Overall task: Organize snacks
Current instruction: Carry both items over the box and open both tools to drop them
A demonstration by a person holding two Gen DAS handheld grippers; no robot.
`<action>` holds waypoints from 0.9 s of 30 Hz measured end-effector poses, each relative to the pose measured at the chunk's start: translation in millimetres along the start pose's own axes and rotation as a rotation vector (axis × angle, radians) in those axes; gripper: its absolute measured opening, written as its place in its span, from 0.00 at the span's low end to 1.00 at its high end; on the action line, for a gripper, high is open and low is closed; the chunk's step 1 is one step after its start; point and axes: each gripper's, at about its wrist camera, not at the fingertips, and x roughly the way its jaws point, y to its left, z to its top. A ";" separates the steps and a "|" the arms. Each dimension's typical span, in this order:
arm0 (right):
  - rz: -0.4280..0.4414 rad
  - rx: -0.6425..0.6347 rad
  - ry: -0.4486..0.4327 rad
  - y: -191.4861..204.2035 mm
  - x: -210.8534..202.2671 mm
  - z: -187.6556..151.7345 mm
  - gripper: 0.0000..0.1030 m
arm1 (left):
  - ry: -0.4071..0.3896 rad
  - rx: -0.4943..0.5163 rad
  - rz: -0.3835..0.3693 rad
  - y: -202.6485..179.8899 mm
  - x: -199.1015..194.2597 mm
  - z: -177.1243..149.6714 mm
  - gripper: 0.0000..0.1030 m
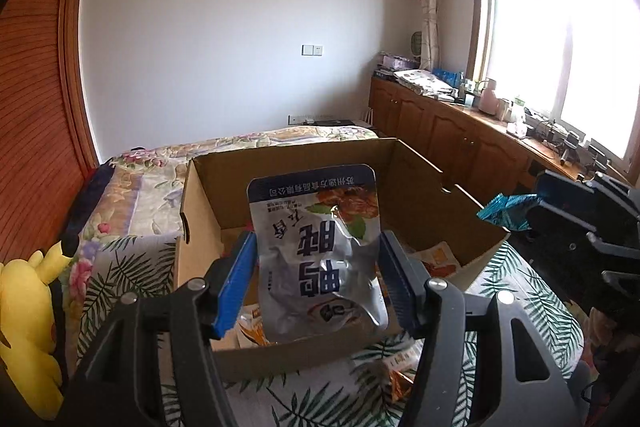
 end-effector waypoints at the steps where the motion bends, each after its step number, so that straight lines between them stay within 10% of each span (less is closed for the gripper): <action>1: 0.002 0.000 0.000 -0.5 4.6 2.6 0.34 | 0.005 -0.004 0.004 2.2 4.3 0.6 0.59; 27: 0.014 0.024 0.130 -4.4 85.7 -16.2 0.34 | 0.091 -0.040 0.018 15.9 66.6 -3.4 0.61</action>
